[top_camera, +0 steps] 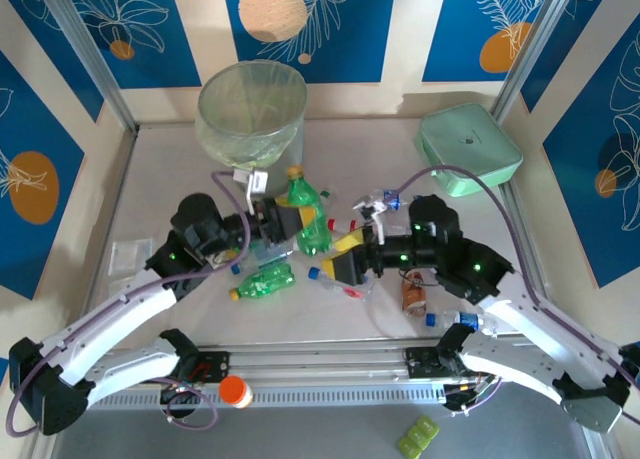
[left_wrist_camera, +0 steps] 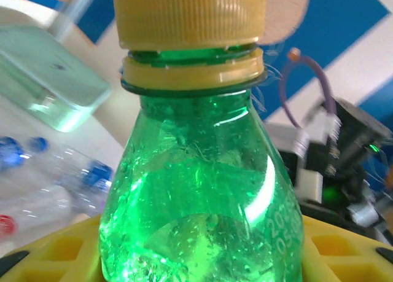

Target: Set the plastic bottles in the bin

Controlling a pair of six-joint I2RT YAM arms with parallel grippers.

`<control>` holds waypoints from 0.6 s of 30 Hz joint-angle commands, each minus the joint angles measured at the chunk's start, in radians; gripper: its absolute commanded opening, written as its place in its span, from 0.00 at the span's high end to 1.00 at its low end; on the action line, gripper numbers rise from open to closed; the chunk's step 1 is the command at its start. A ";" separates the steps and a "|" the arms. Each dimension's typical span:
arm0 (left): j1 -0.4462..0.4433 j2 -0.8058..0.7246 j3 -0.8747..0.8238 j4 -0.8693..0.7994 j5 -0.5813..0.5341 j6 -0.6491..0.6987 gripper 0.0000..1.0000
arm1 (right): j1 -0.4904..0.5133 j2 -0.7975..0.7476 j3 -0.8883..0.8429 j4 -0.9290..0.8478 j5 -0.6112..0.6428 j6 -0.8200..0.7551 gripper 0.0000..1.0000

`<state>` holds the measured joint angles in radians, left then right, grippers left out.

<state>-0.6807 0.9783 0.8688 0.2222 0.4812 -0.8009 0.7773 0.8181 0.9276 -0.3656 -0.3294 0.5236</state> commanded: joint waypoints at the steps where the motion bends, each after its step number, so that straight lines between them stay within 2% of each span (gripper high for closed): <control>1: 0.064 0.053 0.138 -0.215 -0.105 0.079 0.60 | -0.055 -0.082 -0.016 -0.080 0.012 -0.036 0.09; 5: 0.136 0.170 0.350 -0.416 -0.238 0.100 0.56 | -0.124 -0.144 -0.017 -0.146 0.011 -0.052 0.09; 6: 0.158 0.201 0.403 -0.453 -0.278 0.084 0.53 | -0.140 -0.156 -0.018 -0.160 0.009 -0.055 0.10; 12: 0.266 0.437 0.757 -0.700 -0.466 -0.021 0.47 | -0.187 -0.192 -0.020 -0.214 0.011 -0.082 0.10; 14: 0.292 0.535 0.909 -0.831 -0.541 -0.070 0.48 | -0.188 -0.197 -0.012 -0.243 0.031 -0.100 0.10; 18: 0.339 0.757 1.235 -1.045 -0.600 -0.114 0.52 | -0.191 -0.203 0.004 -0.285 0.058 -0.135 0.10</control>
<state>-0.3691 1.6474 1.9606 -0.5850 -0.0109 -0.8547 0.5919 0.6323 0.9207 -0.5900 -0.2932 0.4358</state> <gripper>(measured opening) 0.528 0.899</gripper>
